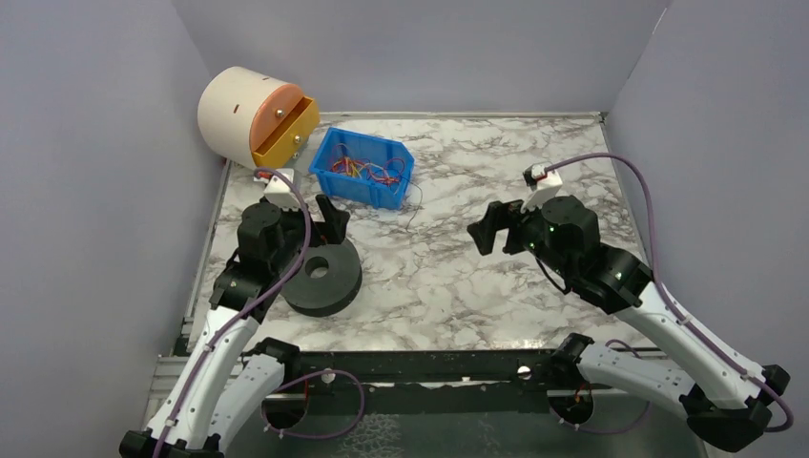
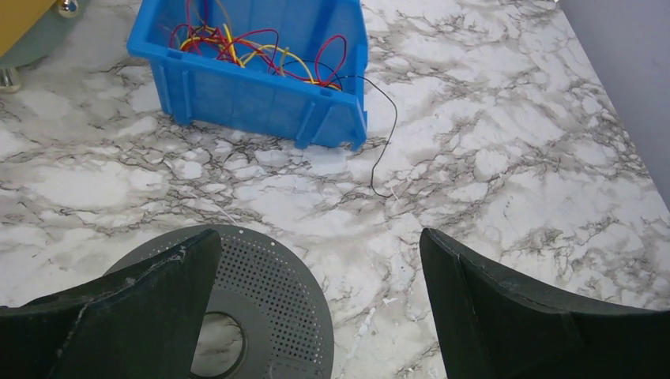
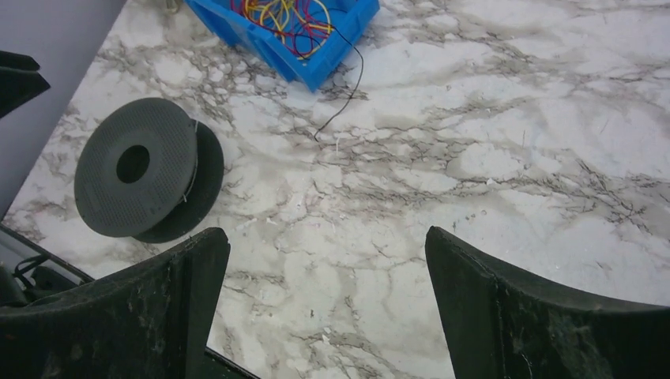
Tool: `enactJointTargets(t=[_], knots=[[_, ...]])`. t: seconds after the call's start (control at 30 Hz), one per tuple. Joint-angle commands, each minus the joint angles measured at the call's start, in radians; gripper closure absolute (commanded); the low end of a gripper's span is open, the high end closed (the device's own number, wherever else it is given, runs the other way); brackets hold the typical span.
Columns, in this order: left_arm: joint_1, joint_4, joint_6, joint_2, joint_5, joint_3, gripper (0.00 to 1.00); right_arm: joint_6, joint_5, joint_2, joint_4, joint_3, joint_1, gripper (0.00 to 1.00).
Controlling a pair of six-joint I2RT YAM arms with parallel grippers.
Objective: Wrap the cables
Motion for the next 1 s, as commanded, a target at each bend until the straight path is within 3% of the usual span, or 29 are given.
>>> enactJointTargets(t=[0.0, 0.43, 0.97], knots=[[-0.001, 0.012, -0.007, 0.016, -0.016, -0.015, 0.01, 0.007, -0.013, 0.009, -0.046, -0.031, 0.004, 0.00], [0.005, 0.005, 0.011, 0.027, -0.019, -0.023, 0.01, -0.080, -0.244, 0.068, 0.130, -0.116, 0.004, 0.02], [0.009, -0.042, 0.029, -0.012, -0.061, -0.021, 0.01, -0.185, -0.329, 0.424, 0.351, -0.014, 0.004, 0.08]])
